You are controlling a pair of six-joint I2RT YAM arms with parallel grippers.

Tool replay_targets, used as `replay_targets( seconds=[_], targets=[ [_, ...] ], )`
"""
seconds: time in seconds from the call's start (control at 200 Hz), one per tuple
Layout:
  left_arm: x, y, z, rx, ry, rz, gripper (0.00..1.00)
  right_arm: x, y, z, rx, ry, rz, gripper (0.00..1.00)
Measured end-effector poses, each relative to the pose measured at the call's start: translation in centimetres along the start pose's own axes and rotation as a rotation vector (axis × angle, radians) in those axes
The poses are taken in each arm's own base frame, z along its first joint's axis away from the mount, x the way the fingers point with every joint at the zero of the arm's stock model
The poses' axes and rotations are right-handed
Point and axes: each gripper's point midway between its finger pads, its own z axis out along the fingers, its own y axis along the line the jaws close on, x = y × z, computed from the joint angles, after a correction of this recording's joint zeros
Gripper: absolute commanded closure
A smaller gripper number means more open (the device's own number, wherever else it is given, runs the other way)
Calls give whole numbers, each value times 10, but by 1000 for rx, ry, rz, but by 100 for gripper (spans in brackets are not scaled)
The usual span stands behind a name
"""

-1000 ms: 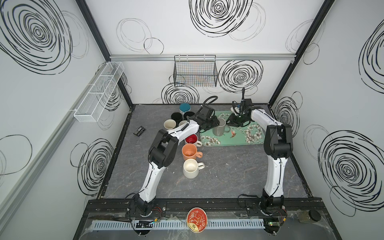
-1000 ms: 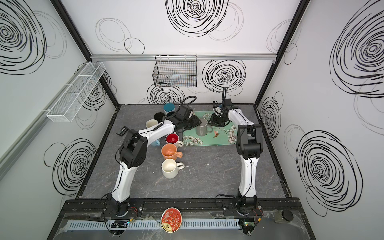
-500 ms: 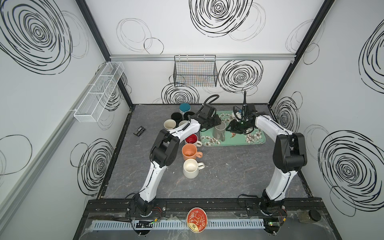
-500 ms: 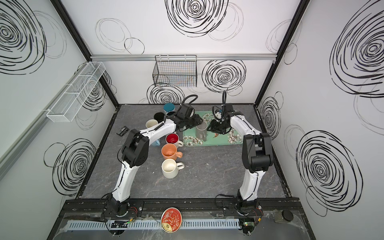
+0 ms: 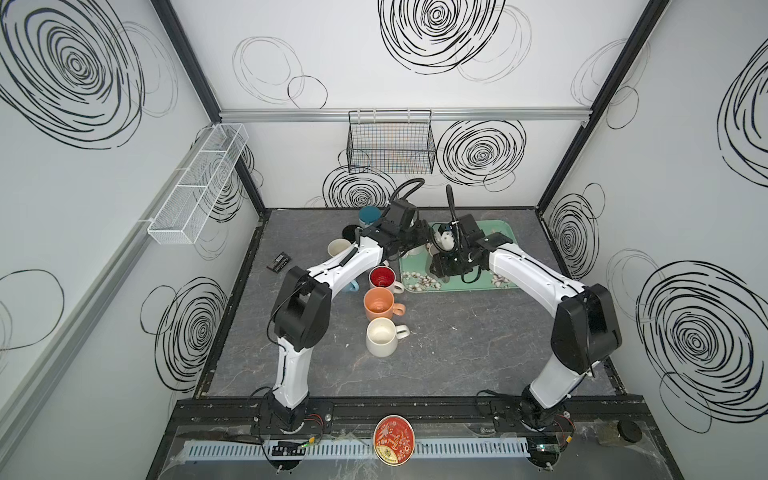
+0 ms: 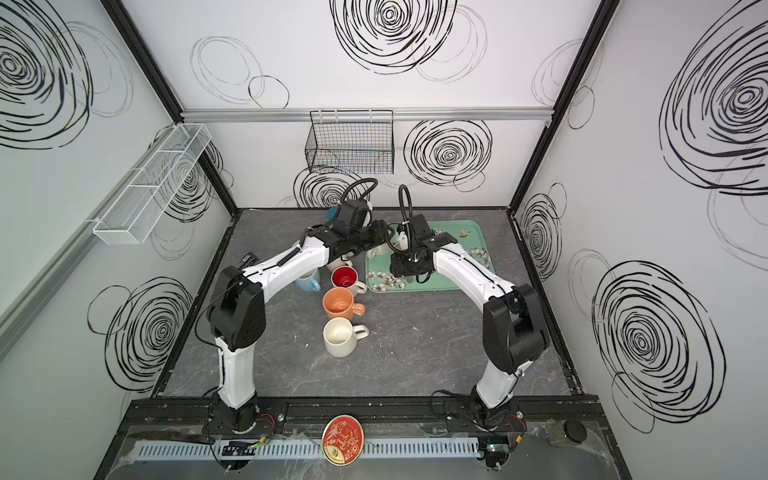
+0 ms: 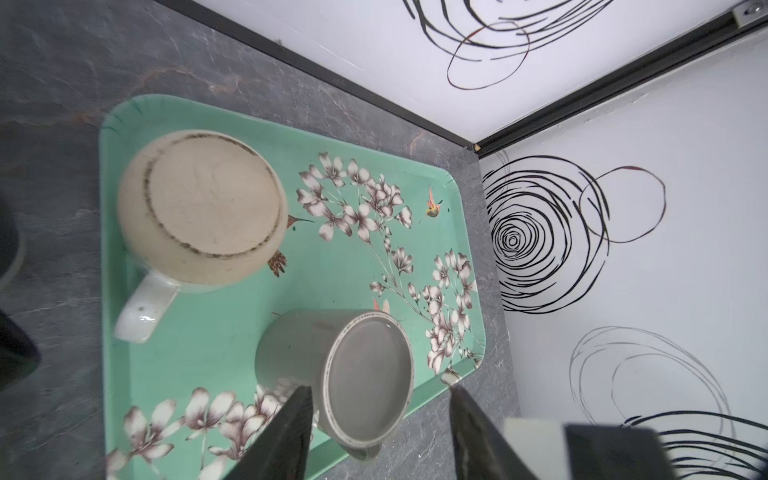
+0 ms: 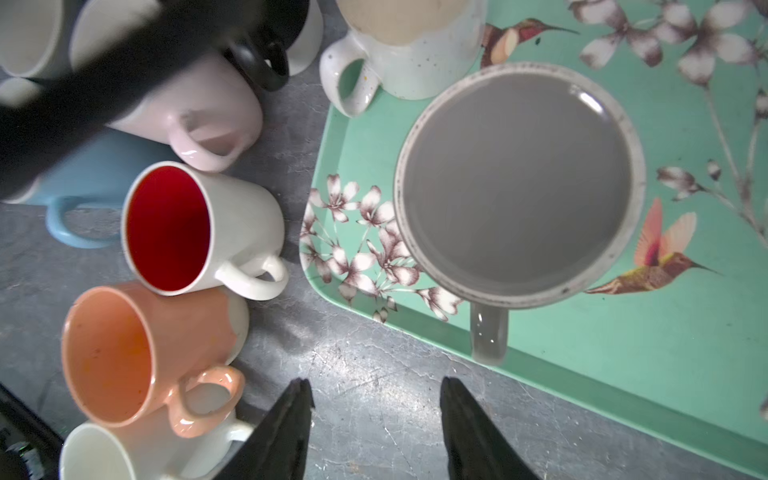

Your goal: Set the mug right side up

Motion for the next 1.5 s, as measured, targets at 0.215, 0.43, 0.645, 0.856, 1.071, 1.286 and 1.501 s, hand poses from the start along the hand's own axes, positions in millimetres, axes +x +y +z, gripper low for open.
replay_targets(
  seconds=[0.215,0.43,0.645,0.856,1.071,1.286,1.501],
  targets=[
    [8,23,-16,-40,-12,-11,43,10,-23,17,117,49,16,45],
    [23,42,-18,-80,11,-20,43,9,-30,17,163,41,16,44],
    [25,44,-20,-81,10,-21,42,14,-39,40,196,93,9,60],
    [23,40,-35,-71,-8,-19,42,8,-46,48,233,106,-16,80],
    [22,41,-45,-72,-20,-20,42,4,-53,45,250,97,-25,100],
    [23,45,-45,-84,-21,-22,41,1,-58,43,240,85,-12,100],
    [21,44,-48,-66,-35,-30,36,-1,-65,18,99,-1,134,100]
  ],
)
